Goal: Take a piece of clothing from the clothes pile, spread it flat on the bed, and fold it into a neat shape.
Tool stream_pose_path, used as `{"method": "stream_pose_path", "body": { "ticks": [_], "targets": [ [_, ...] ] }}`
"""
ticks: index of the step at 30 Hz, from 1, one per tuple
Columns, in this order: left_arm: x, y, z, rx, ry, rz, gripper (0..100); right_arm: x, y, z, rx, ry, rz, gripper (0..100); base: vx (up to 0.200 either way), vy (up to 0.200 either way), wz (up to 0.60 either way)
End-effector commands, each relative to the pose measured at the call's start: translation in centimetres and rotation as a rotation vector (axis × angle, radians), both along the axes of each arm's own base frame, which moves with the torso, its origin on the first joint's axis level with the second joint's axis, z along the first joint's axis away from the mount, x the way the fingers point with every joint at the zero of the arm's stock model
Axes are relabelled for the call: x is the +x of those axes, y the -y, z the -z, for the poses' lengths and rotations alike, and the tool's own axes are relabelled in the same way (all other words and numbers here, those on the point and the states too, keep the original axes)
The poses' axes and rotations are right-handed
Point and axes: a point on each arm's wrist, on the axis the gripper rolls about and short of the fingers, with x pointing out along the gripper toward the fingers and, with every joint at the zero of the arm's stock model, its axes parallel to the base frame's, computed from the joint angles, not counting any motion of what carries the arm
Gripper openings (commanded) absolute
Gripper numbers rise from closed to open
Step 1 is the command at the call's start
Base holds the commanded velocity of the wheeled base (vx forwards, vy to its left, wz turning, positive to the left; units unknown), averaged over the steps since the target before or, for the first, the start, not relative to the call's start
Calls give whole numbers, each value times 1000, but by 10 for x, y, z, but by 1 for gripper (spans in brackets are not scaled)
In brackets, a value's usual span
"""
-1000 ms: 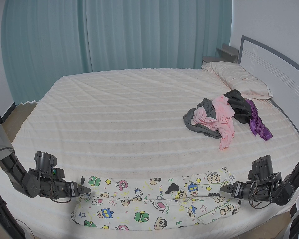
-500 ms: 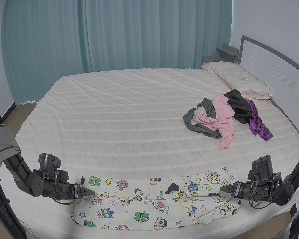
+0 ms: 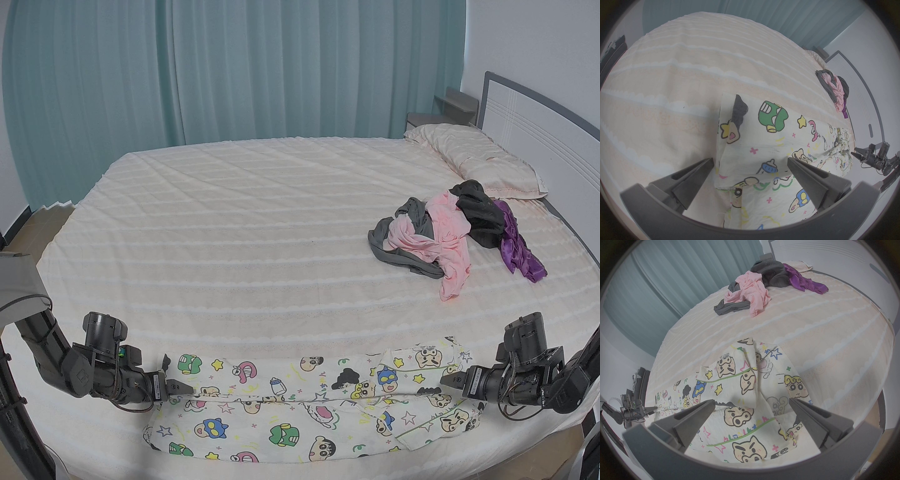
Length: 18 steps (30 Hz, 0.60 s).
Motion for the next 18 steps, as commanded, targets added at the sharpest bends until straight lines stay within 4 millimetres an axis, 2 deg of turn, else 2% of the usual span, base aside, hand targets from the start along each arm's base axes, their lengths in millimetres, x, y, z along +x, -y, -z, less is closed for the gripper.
{"method": "stream_pose_path", "body": {
  "ticks": [1,2,6,13,18],
  "targets": [
    [-1,1,3,0,-15,3,100,0,0,0,0,-2,-1,100,0,0,0],
    [-1,1,3,0,-17,1,0,0,0,0,0,-2,-1,100,0,0,0],
    [-6,0,1,-1,-18,-1,0,0,0,2,-2,-7,-1,100,0,0,0],
    [-13,-2,-19,-1,50,-8,0,0,0,1,-2,-6,-1,100,0,0,0],
    [-16,-2,-25,2,71,-11,0,0,0,1,0,-2,-1,100,0,0,0]
  ]
}}
